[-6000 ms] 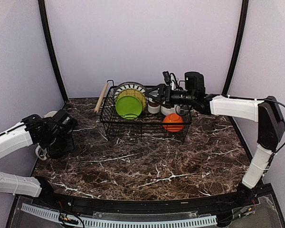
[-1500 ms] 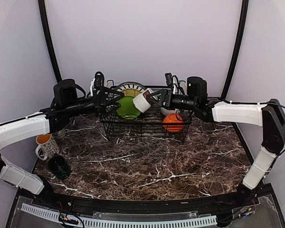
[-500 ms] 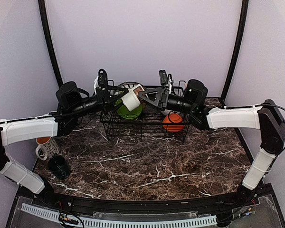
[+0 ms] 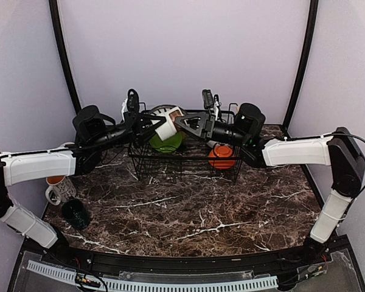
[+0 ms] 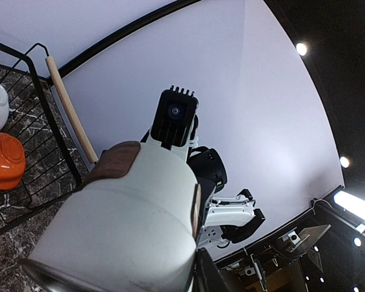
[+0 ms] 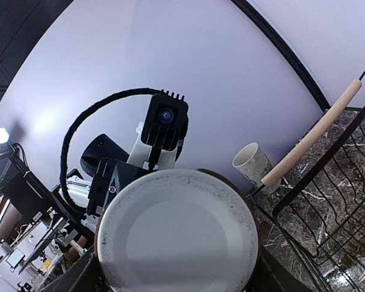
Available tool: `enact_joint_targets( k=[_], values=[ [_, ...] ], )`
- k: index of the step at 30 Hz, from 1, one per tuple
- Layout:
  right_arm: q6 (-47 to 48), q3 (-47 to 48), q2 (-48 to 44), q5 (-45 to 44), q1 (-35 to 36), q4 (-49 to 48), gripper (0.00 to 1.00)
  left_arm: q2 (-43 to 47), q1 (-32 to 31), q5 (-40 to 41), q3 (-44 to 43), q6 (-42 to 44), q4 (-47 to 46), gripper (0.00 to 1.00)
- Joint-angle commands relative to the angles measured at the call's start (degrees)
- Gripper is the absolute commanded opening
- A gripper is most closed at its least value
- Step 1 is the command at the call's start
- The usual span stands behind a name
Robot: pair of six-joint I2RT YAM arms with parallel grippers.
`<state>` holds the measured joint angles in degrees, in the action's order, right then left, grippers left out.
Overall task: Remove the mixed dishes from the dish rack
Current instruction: Pass from the right arm to the left, then place the cup at the corner of the board.
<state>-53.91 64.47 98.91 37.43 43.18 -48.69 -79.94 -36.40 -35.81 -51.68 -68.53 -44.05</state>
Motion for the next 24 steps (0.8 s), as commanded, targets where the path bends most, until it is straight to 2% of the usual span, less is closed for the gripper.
enact_joint_targets(
  k=[1,4,9,12,16,17,20,23,24],
  values=[
    [0.83,-0.22,0.34,0.25,0.68,-0.83,0.41,0.96,-0.34,-0.66,0.12,0.79,-2.05,0.10],
    [1.64,-0.71,-0.30,-0.35,0.61,0.43,0.55,2.06,-0.34,-0.35,0.28,1.77,0.32,0.02],
    [4.71,-0.98,-2.36,-3.78,0.26,6.89,0.81,4.77,-0.34,0.33,0.51,5.50,5.81,0.01],
    [6.64,-1.61,-3.95,-5.27,-0.30,9.80,0.98,7.25,-0.34,1.25,0.16,11.02,15.17,0.01],
    [9.79,-2.25,-5.80,-6.58,-1.13,13.36,0.99,12.77,-0.24,6.36,-0.96,20.29,31.46,0.01],
    [10.75,-2.32,-6.27,-7.20,-1.33,14.53,0.99,14.77,-0.24,7.55,-1.31,22.13,38.36,0.01],
    [14.04,-2.33,-7.57,-9.23,-1.60,18.71,0.99,18.38,-0.18,14.57,-3.68,30.20,52.74,0.01],
    [17.29,-1.41,-8.40,-11.06,-1.91,22.73,0.99,22.36,-0.24,20.38,-5.29,34.17,68.73,0.01],
    [18.52,-0.80,-8.53,-11.64,-2.02,24.47,0.99,23.93,-0.25,23.34,-5.76,35.27,71.55,0.01]
  ],
)
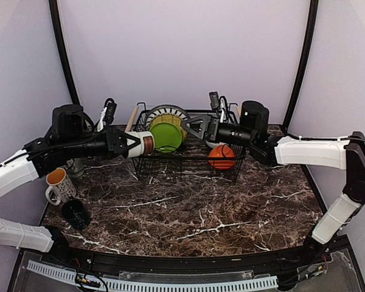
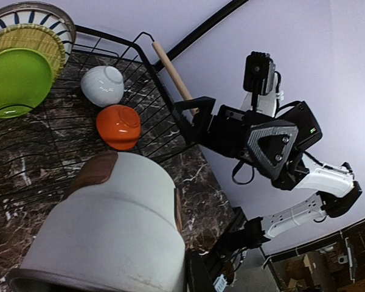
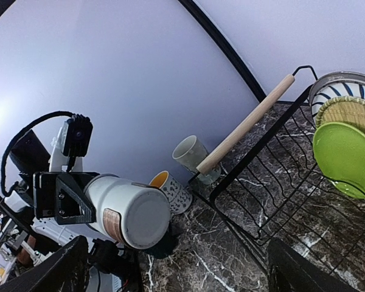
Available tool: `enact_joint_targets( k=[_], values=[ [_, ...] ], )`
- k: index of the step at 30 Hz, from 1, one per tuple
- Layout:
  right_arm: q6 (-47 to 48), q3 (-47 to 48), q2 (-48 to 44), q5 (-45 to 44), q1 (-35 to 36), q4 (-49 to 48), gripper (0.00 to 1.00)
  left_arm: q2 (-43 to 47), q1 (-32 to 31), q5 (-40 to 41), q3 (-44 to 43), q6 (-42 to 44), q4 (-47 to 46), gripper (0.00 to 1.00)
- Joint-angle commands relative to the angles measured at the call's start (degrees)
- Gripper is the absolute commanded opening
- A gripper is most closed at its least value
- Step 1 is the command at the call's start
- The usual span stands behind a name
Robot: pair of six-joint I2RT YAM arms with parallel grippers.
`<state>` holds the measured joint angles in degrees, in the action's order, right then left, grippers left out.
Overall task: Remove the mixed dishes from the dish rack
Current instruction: Place the cup at the corner of the board.
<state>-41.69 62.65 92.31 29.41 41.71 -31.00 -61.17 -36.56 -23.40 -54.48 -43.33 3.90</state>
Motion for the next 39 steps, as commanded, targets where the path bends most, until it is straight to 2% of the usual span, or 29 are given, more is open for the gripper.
enact_joint_targets(
  k=[1,4,7,12,18,25,33,39],
  values=[
    [7.75,1.78,-2.02,-4.39,-0.63,8.73,0.99,5.74,-0.09,12.28,-3.25,10.48,28.90,0.01],
    [11.88,4.23,-2.09,-7.74,-0.82,14.49,0.99,7.83,-0.09,17.89,-3.96,11.46,38.09,0.01],
    [15.20,6.23,-1.95,-10.75,-0.93,19.25,0.99,8.07,-0.08,19.10,-3.02,10.87,44.39,0.01],
    [17.86,7.62,-1.96,-14.60,-1.02,23.48,0.99,5.46,-0.28,16.22,1.16,8.11,45.59,0.01],
    [19.54,8.54,-1.91,-16.57,-1.05,27.25,0.99,2.21,-1.17,22.14,3.89,6.63,50.44,0.01],
    [20.41,10.72,-0.72,-17.98,-1.11,30.14,0.99,-3.52,-3.85,22.74,8.19,4.70,49.81,0.01],
    [22.28,13.68,1.38,-22.24,-0.85,35.55,0.99,-4.72,-4.66,22.52,11.71,2.46,49.00,0.01],
    [25.28,19.25,4.85,-27.53,-0.84,44.04,0.99,-4.87,-4.65,22.65,12.53,2.43,48.46,0.14]
  ],
)
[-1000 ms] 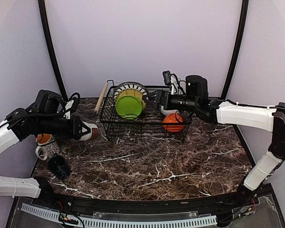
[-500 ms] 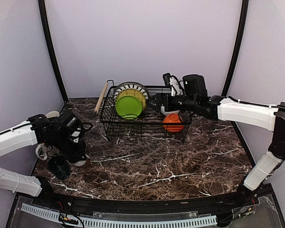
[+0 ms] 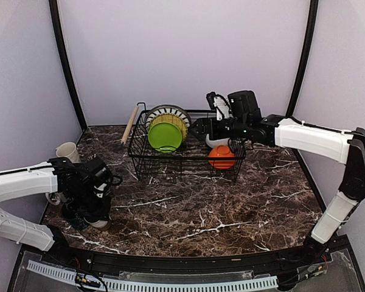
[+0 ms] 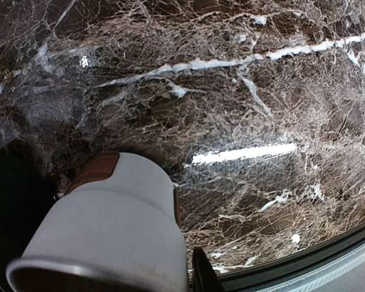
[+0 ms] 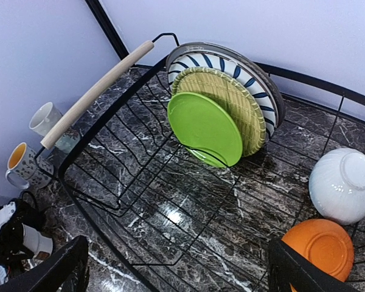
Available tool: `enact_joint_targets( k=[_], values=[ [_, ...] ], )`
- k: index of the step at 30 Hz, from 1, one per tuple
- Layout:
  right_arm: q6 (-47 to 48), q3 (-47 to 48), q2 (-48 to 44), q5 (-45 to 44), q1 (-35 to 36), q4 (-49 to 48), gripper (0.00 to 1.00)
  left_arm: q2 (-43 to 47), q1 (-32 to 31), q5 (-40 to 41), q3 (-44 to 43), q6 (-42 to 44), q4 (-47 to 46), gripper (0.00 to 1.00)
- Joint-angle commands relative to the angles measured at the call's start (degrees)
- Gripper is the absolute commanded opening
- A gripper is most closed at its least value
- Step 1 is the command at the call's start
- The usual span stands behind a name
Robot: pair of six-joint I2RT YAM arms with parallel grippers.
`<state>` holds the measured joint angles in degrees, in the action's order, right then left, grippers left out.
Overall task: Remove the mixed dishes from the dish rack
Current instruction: Place the cup at the corner of the board, then adjust the bowl on the dish rack.
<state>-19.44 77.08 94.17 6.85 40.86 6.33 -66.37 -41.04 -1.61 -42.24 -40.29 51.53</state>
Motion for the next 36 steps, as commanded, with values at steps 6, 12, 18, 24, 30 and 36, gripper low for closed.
enact_joint_targets(
  k=[6,12,18,24,30,36],
  values=[
    [6.77,19.88,11.56,-11.15,0.01,24.49,0.99,1.15,-0.15,0.99,-0.19,0.04,0.17,0.32],
    [6.30,31.85,19.94,-13.88,-2.10,39.06,0.99,4.47,-0.17,0.53,-1.10,1.12,-0.16,0.47],
    [4.79,44.05,29.71,-14.80,-5.08,52.28,0.99,10.06,-0.18,-0.76,-4.02,4.40,-3.06,0.58],
    [5.14,47.24,32.81,-13.59,-7.53,56.66,0.99,12.32,-0.17,-2.50,-6.71,9.18,-7.33,0.67],
    [7.89,51.28,36.49,-13.39,-8.36,61.07,0.99,12.62,-0.15,-3.18,-8.53,13.03,-12.70,0.68],
    [7.10,52.98,38.90,-12.31,-8.26,61.62,0.99,11.84,-0.11,-6.58,-9.06,13.98,-19.49,0.69]
  ],
)
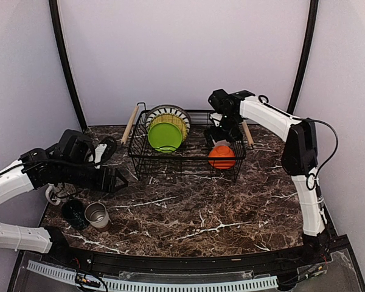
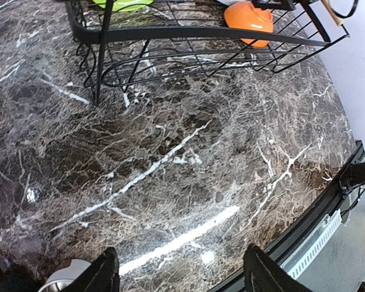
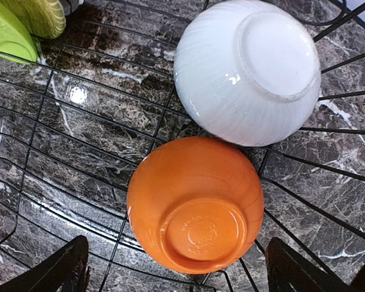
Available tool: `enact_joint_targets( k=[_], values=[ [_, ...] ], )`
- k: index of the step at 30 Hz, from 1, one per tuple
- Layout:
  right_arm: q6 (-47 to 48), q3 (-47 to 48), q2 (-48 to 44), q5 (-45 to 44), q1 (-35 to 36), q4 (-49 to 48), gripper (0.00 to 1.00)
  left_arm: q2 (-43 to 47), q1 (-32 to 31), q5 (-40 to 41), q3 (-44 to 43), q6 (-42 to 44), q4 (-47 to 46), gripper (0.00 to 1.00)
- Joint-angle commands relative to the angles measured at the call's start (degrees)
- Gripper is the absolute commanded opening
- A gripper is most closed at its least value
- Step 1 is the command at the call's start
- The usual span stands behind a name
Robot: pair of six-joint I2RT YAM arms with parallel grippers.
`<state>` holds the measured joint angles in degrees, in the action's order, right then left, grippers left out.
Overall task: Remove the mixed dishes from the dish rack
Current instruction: Adjust the bowl on the dish rack.
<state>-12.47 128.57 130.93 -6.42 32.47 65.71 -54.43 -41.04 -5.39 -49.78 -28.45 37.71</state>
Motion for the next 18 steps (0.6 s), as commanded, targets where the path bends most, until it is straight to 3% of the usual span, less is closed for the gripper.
enact_joint_targets(
  k=[1,5,8,18],
  values=[
    [-0.03,1.49,2.39,1.13,0.09,2.04,0.99,-0.31,-0.10,-3.60,-1.50,2.03,-6.36,0.69],
    [-0.67,1.71,3.86,1.29,0.13,1.91,0.99,-0.76,-0.14,-4.72,-1.80,1.98,-9.59,0.69],
    [-1.04,1.43,4.79,3.31,0.26,1.19,0.92,-0.99,-0.18,-4.73,-2.29,2.15,-10.11,0.70],
    [-2.64,1.32,4.33,18.83,2.15,-11.46,0.81,-1.00,-0.13,-4.57,-2.43,1.48,-9.80,0.70]
  ],
)
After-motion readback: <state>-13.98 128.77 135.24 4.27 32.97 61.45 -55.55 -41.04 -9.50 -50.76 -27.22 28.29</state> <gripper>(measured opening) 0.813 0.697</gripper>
